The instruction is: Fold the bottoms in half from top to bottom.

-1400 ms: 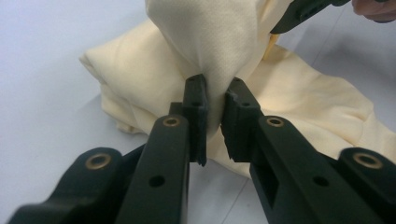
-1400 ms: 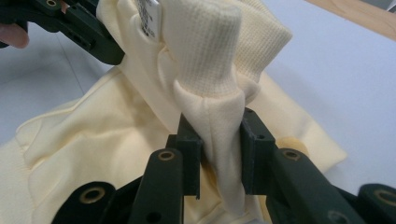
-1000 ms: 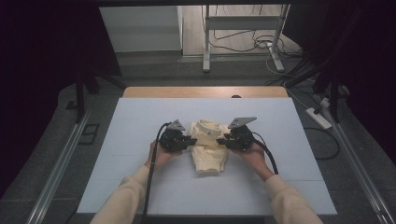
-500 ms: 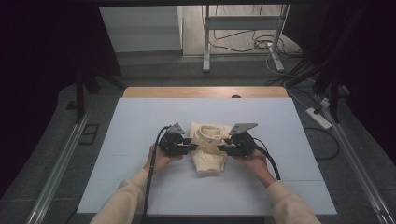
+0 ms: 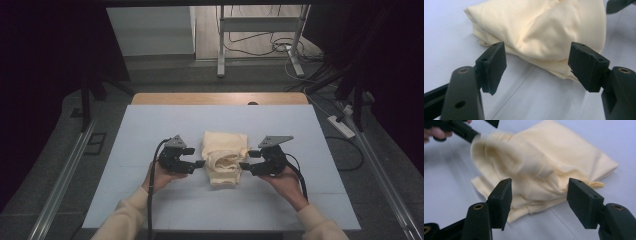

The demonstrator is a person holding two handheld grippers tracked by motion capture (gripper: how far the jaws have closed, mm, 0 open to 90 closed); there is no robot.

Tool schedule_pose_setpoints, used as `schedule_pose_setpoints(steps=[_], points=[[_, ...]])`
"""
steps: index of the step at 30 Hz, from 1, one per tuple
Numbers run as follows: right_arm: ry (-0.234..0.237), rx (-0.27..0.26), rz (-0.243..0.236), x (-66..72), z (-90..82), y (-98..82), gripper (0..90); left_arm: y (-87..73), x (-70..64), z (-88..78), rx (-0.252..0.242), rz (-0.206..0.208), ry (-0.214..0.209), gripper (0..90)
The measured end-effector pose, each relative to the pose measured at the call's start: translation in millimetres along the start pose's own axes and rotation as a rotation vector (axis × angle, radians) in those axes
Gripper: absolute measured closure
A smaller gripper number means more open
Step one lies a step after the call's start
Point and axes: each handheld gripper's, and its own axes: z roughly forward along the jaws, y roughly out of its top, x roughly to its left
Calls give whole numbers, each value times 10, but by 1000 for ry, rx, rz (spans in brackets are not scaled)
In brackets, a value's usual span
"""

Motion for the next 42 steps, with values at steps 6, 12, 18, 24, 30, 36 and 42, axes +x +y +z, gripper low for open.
schedule_pose_setpoints(steps=[6, 12, 18, 24, 30, 36, 42], points=[[-21, 3, 0, 45, 49, 195, 453, 22, 4, 16, -1, 2, 6, 297], [29, -20, 22, 7, 133, 394, 597, 21, 13, 8, -3, 0, 13, 294], [29, -14, 5, 10, 214, 520, 714, 8, 24, 14, -2, -9, 12, 293], [32, -7, -2, -7, 220, 585, 815, 3, 24, 39, 6, -6, 14, 287], [56, 68, -21, 3, 336, 515, 889, -1, 29, 38, 6, -9, 16, 286], [75, 130, -46, 72, 459, 397, 890, -7, 29, 42, 10, -11, 14, 287], [88, 145, -45, 102, 436, 212, 890, -16, 29, 40, 13, -12, 15, 283]])
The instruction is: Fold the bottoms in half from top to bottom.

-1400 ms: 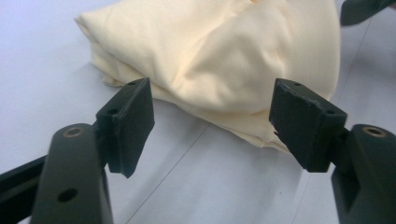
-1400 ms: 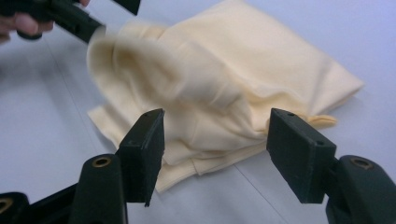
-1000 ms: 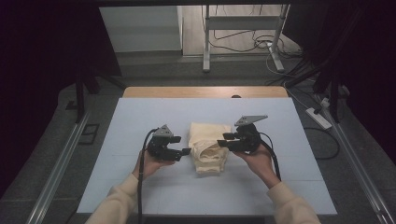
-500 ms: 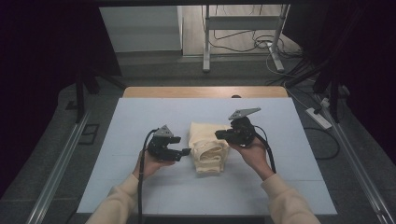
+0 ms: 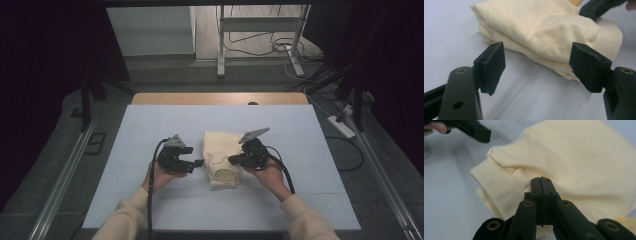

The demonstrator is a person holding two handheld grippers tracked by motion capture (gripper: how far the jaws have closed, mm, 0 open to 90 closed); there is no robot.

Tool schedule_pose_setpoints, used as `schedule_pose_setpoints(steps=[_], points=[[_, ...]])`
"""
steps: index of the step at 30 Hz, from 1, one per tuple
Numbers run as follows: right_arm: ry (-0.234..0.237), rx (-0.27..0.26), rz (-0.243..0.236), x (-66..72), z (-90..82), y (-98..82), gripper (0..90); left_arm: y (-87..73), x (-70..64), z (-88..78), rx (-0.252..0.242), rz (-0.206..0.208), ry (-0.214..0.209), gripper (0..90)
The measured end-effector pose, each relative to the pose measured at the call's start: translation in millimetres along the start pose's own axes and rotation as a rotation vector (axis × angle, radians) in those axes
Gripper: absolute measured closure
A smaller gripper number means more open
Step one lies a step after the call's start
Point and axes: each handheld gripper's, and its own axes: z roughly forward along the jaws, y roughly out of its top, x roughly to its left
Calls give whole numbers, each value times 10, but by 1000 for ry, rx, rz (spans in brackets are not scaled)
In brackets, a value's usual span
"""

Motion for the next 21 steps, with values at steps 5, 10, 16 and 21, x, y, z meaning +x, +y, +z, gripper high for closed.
schedule_pose_setpoints(steps=[5, 10, 16, 21], points=[[-1, -16, -17, 63, -35, -140, 890, -3, 2, 2, 3, -6, 3, 279], [-5, -12, -36, 127, -17, -217, 891, -8, -12, -3, 5, -2, 5, 277], [2, -24, -26, 110, 8, -229, 891, -22, -14, 7, 14, -3, 10, 276], [-4, -36, -36, 114, -52, -221, 890, -51, -11, -8, 19, -14, 17, 277]])
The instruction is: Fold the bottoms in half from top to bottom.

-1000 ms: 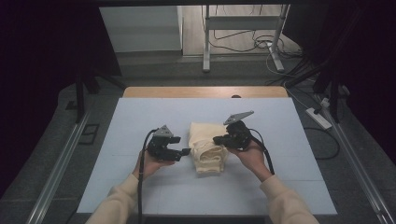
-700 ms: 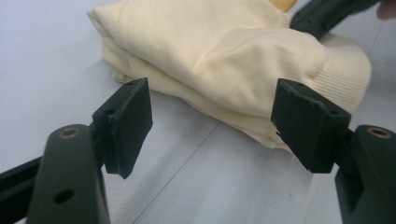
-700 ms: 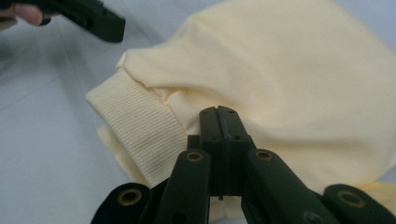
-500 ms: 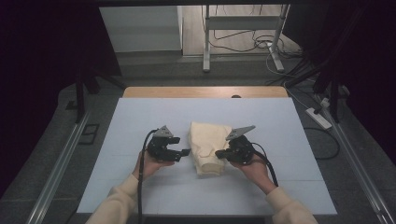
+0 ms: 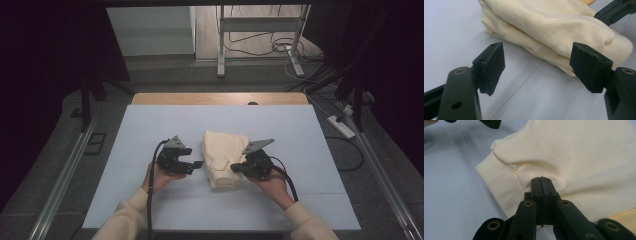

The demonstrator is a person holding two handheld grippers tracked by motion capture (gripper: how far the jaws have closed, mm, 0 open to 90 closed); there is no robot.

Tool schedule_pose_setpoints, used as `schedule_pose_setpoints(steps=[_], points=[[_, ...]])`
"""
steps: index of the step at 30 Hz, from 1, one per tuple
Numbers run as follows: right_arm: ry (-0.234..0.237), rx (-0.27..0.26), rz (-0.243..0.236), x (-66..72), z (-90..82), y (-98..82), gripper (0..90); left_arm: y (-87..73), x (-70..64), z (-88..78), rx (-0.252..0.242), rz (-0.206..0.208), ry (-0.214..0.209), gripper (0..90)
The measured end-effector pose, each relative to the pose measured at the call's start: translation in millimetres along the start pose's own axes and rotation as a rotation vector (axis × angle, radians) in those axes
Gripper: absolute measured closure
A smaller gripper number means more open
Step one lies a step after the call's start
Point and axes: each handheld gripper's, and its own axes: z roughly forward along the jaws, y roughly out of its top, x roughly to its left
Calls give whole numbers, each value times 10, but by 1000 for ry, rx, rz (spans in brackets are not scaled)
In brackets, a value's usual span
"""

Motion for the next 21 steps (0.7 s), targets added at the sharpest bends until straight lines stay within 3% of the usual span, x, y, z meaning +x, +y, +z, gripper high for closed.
schedule_pose_setpoints(steps=[9, 19, 21], points=[[-31, -55, 10, -60, -258, -45, 890, -72, 10, -61, 6, -14, 11, 277], [-96, -28, 46, -140, -419, -326, 889, -251, 1, -194, 14, -39, 34, 276], [-112, -28, 50, -150, -450, -380, 847, -290, -14, -233, 11, -42, 36, 277]])
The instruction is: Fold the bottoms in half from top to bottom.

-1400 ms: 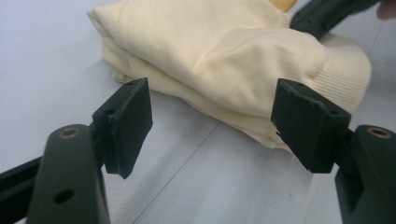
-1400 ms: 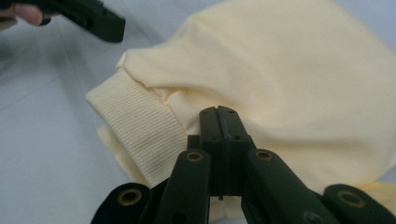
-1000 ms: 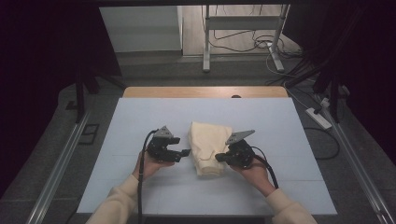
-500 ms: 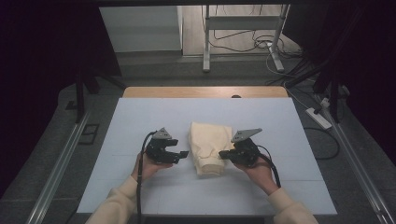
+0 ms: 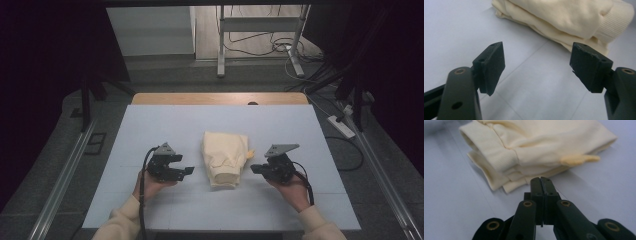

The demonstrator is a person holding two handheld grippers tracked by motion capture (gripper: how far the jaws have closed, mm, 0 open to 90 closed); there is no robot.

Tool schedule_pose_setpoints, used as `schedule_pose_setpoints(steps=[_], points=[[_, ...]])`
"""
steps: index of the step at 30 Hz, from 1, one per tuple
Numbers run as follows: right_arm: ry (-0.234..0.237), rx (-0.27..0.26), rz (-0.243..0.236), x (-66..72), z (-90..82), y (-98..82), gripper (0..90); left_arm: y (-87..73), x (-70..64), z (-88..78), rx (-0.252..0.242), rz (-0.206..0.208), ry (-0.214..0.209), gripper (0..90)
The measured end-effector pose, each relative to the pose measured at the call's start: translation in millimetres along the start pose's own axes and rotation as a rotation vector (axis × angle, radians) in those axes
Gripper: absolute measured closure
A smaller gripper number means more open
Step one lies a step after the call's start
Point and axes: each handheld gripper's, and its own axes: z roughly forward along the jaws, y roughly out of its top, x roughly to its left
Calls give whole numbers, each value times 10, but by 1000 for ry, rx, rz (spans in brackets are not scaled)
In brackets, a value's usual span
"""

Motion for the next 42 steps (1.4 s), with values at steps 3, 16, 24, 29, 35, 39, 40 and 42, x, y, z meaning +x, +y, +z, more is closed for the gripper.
schedule_pose_setpoints(steps=[3, 16, 24, 29, 35, 39, 40, 42], points=[[-32, -8, 28, -32, -53, -81, 671, -82, -10, -54, 4, -9, 1, 277], [-72, 26, 53, -109, -238, -443, 392, -382, 78, -284, 22, -51, 40, 274], [-78, -36, 56, -134, -431, -598, 375, -550, 97, -395, 23, -79, 46, 273], [-88, -51, 57, -149, -473, -624, 374, -557, 93, -407, 17, -83, 44, 273], [-80, -54, 42, -137, -458, -610, 374, -553, 89, -403, 19, -81, 42, 272], [-76, -62, 41, -141, -461, -607, 374, -553, 89, -408, 16, -81, 44, 271], [-78, -64, 41, -143, -464, -606, 374, -553, 89, -408, 16, -81, 43, 272], [-80, -67, 40, -146, -467, -603, 374, -554, 90, -409, 15, -81, 43, 271]])
